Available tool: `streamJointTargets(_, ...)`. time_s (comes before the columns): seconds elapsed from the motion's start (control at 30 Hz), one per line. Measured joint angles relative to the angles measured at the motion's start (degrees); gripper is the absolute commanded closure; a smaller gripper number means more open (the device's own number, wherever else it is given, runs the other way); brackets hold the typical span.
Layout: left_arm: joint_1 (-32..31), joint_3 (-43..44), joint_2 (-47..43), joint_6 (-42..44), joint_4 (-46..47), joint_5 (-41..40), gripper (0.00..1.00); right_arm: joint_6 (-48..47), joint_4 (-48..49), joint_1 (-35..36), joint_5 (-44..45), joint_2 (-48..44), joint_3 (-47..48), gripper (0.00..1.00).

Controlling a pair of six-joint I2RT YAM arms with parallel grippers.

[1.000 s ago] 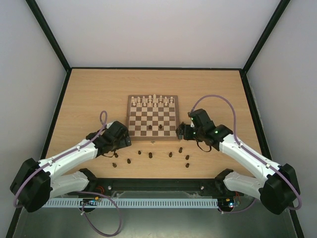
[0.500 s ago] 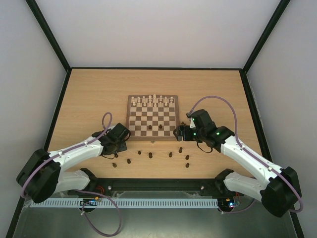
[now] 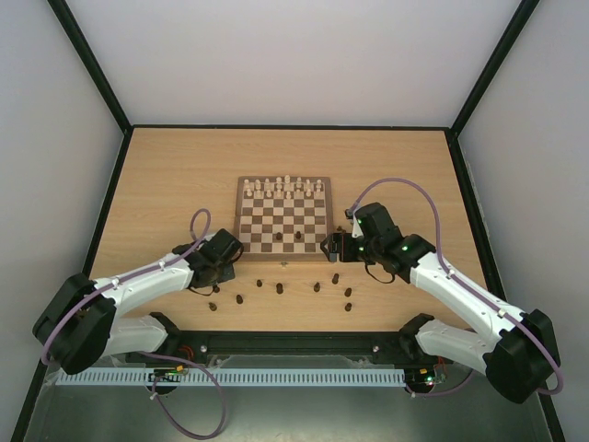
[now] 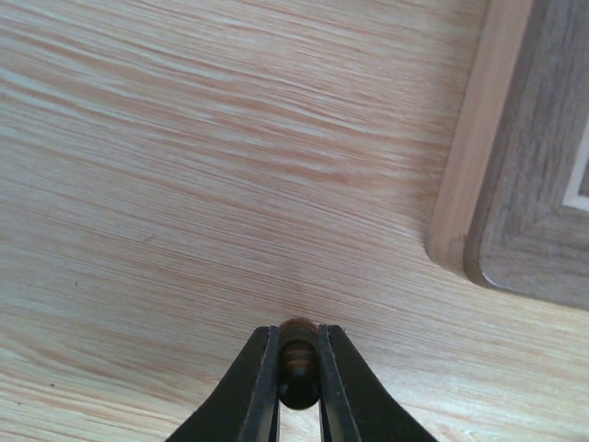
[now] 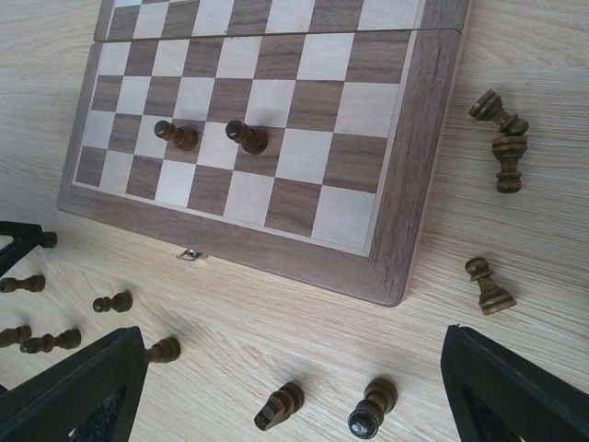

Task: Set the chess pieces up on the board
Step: Pick up the chess piece at the center of the board, then place the chess piece on the chessboard.

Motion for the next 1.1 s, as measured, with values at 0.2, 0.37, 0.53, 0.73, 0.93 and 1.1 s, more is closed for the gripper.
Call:
streamJointTargets(0.2, -0.26, 0.33, 0.02, 0.07, -0.63, -0.17, 0.98, -0.13, 0.28, 0.00, -0.17, 0.00, 0.00, 0.12)
streamJointTargets(0.37, -2.19, 7.89, 0.76, 1.53, -6.34, -0.85, 0.98, -0.11, 0.35, 0.00, -0.17, 0.00, 0.00, 0.12)
streamJointTargets(0.53, -2.93, 20.65, 4.39, 5.29, -7.78, -1.53, 0.97, -0.13, 0.35, 0.00, -0.11, 0.00, 0.00, 0.12)
streamJointTargets(0.73, -3.04, 29.00, 14.82, 10.45, -6.49, -0.13, 0.97, -0.11, 0.31, 0.00, 0.35, 0.00, 0.00, 0.12)
streamJointTargets(0.93, -3.63, 33.05, 24.50, 13.88, -4.79, 2.38, 0.95, -0.11, 0.24, 0.00, 1.18, -0.02, 0.00, 0.12)
streamJointTargets(1.1, -3.93, 36.17, 28.09, 15.34, -3.54, 3.54, 0.92, -0.09, 0.24, 0.00, 1.51, -0.09, 0.00, 0.12)
